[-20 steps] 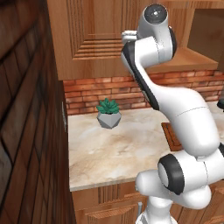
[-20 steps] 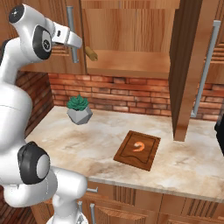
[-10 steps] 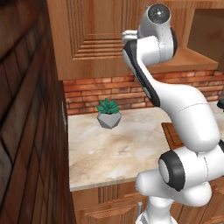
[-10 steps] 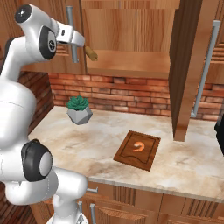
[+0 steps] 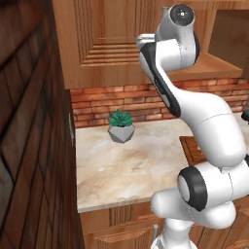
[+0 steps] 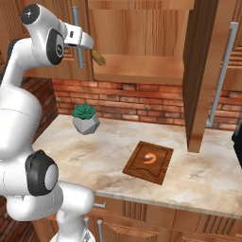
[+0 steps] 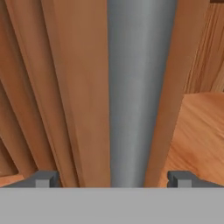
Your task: Open the cabinet, retrieve the rolling pin, and place it next to the meat on the cutting board to prepare for tenderizing.
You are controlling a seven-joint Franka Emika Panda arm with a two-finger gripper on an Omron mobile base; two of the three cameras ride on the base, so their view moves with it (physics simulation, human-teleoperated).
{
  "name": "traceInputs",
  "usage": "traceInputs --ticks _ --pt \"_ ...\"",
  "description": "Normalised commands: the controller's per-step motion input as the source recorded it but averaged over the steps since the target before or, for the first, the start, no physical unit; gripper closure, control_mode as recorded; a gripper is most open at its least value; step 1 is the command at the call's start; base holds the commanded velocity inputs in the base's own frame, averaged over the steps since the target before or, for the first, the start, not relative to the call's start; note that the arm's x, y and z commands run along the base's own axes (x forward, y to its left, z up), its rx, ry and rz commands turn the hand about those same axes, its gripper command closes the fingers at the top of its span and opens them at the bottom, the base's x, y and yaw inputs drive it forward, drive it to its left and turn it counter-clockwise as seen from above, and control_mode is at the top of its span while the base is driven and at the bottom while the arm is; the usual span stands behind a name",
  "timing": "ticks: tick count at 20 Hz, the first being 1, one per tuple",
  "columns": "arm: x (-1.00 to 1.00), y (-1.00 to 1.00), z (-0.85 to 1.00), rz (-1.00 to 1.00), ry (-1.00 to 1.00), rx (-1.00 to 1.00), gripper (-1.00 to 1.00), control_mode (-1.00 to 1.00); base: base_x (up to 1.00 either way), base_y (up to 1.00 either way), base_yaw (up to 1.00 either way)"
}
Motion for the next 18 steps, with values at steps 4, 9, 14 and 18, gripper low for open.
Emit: traceInputs --ticks 4,9,14,18 --pt "0.07 -0.25 0.0 0.0 0.0 0.0 -1.0 -1.0 0.0 0.0 0.0" --pt "0.18 -0.14 0.0 0.0 0.0 0.0 -1.0 -1.0 0.0 0.0 0.0" --pt "0.3 -0.02 0.0 0.0 0.0 0.0 -1.0 -1.0 0.0 0.0 0.0" --pt "0.35 -0.09 -0.03 0.0 0.0 0.0 -1.0 -1.0 0.0 0.0 0.0"
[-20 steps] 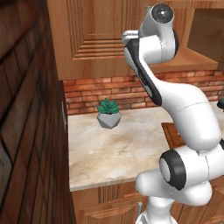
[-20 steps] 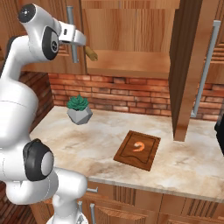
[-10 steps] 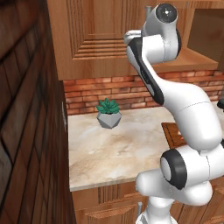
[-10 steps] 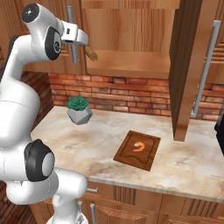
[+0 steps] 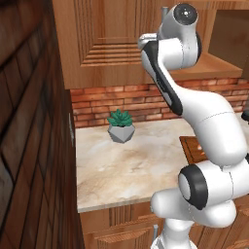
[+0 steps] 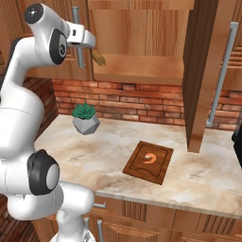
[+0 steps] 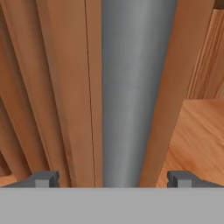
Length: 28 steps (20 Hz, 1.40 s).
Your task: Open the cabinet, retrieve the rolling pin, and place it next to the meat on the cutting board to prepare for tenderizing.
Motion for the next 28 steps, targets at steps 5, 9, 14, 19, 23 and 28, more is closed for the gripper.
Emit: traceInputs --ticks 5,9,14,19,23,28 --pt "0.35 -0.14 -0.07 0.0 0.0 0.0 -1.0 -1.0 0.0 0.0 0.0" --pt "0.34 -0.17 -0.08 0.0 0.0 0.0 -1.0 -1.0 0.0 0.0 0.0" --pt "0.36 -0.1 -0.11 0.0 0.0 0.0 -1.0 -1.0 0.0 0.0 0.0" --pt "0.39 -0.06 -0.21 0.0 0.0 0.0 -1.0 -1.0 0.0 0.0 0.0" --pt "0.35 -0.04 -0.31 0.0 -0.04 0.0 -1.0 -1.0 0.0 0.0 0.0" --pt "0.3 -0.04 -0.3 0.0 -0.05 0.0 -1.0 -1.0 0.0 0.0 0.0"
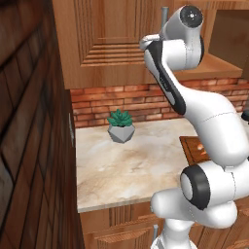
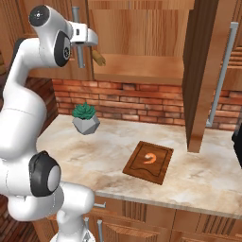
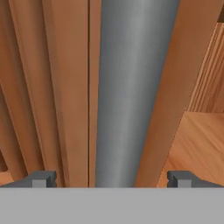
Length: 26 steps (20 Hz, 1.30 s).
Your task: Open the cabinet, retrieve the rolling pin, and place it next to the meat on the cutting board to prepare for tenderizing.
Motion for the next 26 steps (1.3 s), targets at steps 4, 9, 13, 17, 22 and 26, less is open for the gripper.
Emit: traceInputs --ticks 4,9,13,17,22,26 --pt "0.21 -0.02 -0.38 0.0 -0.09 0.0 -1.0 -1.0 0.0 0.0 0.0" --pt "0.21 -0.01 -0.33 -0.02 -0.06 0.0 -1.0 -1.0 0.0 0.0 0.0" --pt "0.21 0.0 -0.18 -0.01 -0.01 0.01 -1.0 -1.0 0.0 0.0 0.0" --pt "0.25 0.0 -0.19 0.0 0.0 0.02 -1.0 -1.0 0.0 0.0 0.0" --pt "0.29 0.0 -0.21 0.0 -0.02 0.05 -1.0 -1.0 0.0 0.0 0.0" --pt "0.31 0.0 -0.28 0.0 -0.03 0.07 -1.0 -1.0 0.0 0.0 0.0"
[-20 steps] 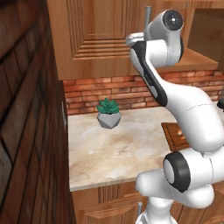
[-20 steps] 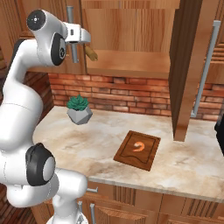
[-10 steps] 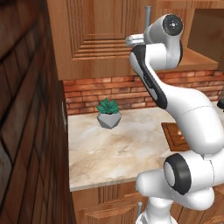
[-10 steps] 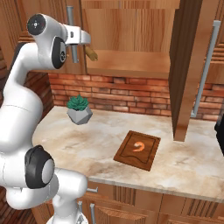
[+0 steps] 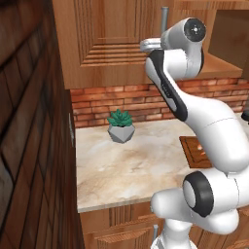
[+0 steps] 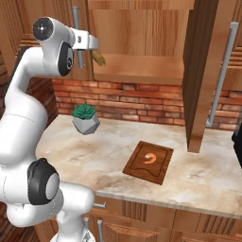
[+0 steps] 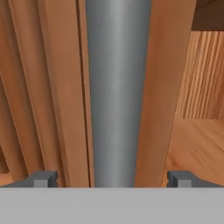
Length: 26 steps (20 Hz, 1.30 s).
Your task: Open the cabinet, retrieve the rolling pin, and place it next to the meat on the cutting board to prepare for tenderizing.
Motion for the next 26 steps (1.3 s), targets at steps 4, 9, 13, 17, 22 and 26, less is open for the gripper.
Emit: traceInputs --ticks 4,9,13,17,22,26 --pt "0.36 0.0 -0.37 0.0 -0.05 0.08 -1.0 -1.0 0.0 0.0 0.0" --pt "0.44 0.0 -0.39 0.01 -0.04 0.08 -1.0 -1.0 0.0 0.0 0.0" --pt "0.46 0.0 -0.33 0.03 -0.02 0.07 -1.0 -1.0 0.0 0.0 0.0" --pt "0.43 0.03 -0.31 0.04 0.0 0.02 1.0 -1.0 0.0 0.0 0.0" --pt "0.08 0.06 -0.12 0.01 0.01 -0.02 1.0 -1.0 0.0 0.0 0.0" --pt "0.0 0.02 -0.2 0.0 0.03 -0.03 1.0 -1.0 0.0 0.0 0.0"
